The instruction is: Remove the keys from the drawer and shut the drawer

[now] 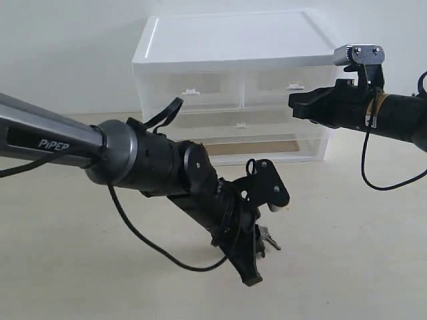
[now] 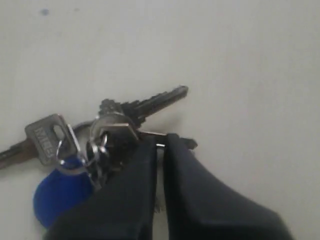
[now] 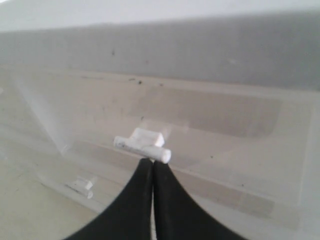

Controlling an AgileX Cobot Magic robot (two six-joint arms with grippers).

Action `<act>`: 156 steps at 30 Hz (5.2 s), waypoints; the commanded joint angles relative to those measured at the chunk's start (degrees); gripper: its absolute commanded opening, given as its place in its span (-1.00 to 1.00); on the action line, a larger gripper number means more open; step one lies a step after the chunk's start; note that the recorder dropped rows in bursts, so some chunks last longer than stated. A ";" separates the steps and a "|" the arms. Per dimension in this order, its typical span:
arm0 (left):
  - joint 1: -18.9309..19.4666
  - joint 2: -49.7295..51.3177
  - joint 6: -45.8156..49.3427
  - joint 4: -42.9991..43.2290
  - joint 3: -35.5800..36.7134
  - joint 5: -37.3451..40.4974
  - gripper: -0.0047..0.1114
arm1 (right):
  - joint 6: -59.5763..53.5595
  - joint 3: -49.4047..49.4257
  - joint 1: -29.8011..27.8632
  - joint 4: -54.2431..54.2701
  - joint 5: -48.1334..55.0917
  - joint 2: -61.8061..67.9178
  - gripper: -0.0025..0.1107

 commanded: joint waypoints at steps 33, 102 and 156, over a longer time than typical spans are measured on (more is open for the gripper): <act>6.05 -35.37 -9.62 2.54 22.28 -29.98 -0.84 | 1.79 11.20 -0.97 -1.95 2.50 -22.80 -0.96; 6.05 -107.01 -42.53 2.54 58.20 -30.54 -0.84 | 15.78 50.78 -0.97 1.02 24.03 -106.64 -0.96; 43.98 -123.47 -64.28 38.75 74.81 -5.36 -0.84 | 15.67 50.78 -0.97 1.02 22.49 -106.52 -0.96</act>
